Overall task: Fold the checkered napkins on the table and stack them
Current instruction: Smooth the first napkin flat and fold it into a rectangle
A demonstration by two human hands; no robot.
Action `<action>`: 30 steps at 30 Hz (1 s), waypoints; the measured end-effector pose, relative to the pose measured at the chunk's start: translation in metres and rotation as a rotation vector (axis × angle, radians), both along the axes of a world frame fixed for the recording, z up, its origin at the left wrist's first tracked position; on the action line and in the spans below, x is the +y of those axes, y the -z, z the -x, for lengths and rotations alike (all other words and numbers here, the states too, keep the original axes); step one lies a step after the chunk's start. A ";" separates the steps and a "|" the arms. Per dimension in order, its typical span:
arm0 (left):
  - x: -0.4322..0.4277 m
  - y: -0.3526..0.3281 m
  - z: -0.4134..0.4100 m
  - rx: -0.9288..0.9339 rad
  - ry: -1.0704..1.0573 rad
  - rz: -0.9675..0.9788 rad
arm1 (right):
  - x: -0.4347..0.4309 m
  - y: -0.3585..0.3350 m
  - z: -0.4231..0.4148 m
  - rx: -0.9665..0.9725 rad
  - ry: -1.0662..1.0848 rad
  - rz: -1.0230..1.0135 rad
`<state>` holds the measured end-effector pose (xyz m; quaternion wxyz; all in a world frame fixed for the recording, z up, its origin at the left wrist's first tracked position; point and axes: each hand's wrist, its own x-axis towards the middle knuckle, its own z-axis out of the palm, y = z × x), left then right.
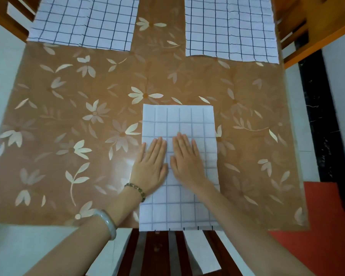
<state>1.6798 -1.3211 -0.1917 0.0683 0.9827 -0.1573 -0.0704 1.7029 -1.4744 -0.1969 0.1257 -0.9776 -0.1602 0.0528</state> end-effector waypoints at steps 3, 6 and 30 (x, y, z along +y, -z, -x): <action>0.008 0.009 0.011 0.055 -0.031 -0.046 | -0.004 0.007 0.014 0.007 -0.014 0.059; 0.018 0.010 0.011 0.049 -0.036 -0.076 | -0.024 0.009 0.013 -0.001 -0.006 0.118; 0.038 0.004 0.082 0.153 0.254 -0.111 | -0.055 0.003 0.105 0.080 -0.136 0.126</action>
